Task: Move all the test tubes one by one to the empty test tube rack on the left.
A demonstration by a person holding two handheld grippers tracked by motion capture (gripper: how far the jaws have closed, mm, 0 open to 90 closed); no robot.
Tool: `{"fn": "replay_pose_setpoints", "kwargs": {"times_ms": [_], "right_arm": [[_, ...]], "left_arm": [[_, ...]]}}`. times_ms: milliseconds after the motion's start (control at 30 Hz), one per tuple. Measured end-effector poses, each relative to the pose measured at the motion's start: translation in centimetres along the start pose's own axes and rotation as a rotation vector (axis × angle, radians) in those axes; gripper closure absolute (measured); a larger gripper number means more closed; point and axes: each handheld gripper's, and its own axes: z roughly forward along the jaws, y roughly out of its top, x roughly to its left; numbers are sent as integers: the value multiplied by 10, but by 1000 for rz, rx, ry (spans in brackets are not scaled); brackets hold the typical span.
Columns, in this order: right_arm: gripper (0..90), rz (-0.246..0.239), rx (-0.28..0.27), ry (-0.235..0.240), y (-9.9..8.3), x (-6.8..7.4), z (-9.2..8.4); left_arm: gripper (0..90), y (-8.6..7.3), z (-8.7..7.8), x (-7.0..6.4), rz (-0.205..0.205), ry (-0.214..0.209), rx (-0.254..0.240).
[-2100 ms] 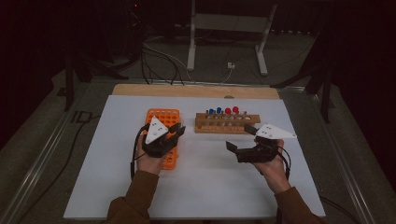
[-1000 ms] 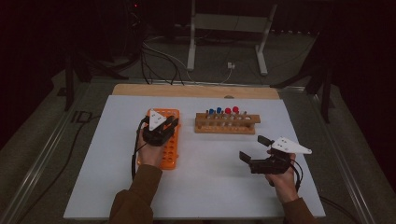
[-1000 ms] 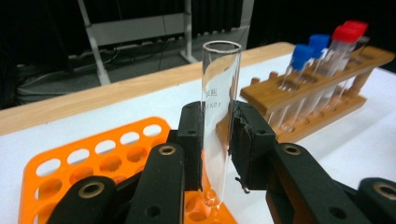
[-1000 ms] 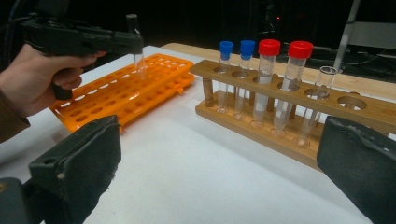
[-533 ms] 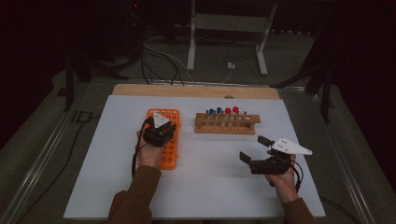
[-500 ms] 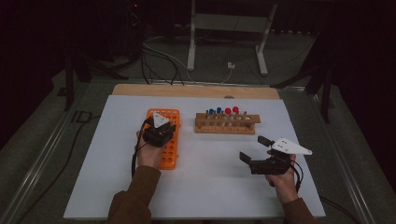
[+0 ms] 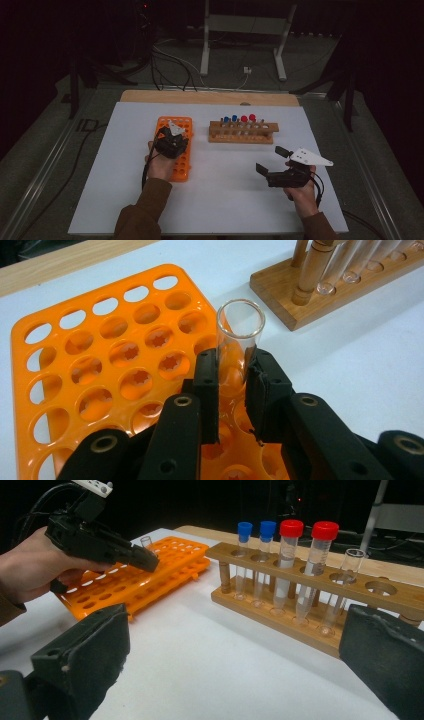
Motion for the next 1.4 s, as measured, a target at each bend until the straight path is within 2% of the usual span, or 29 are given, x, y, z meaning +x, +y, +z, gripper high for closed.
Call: {"fn": "replay_pose_setpoints", "kwargs": {"times_ms": [167,267,367,467,533,633,867,1033,1067,1200,1400], "right_arm": [[3,5,-2,2,0,0,0],[3,14,-5,2,0,-2,-1],[3,23,-7,8,0,-3,-1],[3,24,-7,7,0,-3,-1],[3,26,-9,5,0,-3,-1],[3,25,-5,4,0,-3,0],[3,31,-3,0,0,-3,0],[3,35,0,-6,0,-3,1],[3,35,1,-9,0,-3,2],[12,25,3,-29,6,-5,4],[47,31,-12,-56,18,-11,8]], "left_arm": [[761,-1,-2,2,-15,-14,-7],[645,-5,-7,3,-30,-32,-31],[603,-11,-15,7,-67,-50,-66],[555,-17,-25,11,-95,-45,-88],[537,-21,-32,13,-123,-55,-115],[470,-28,-42,17,-175,-108,-163],[329,-40,-66,21,-198,-146,-254],[164,-50,-80,18,-200,-114,-305],[157,-53,-82,17,-203,-116,-320],[9,-62,-88,15,-235,-100,-352],[6,-66,-94,13,-209,-62,-368]]}}
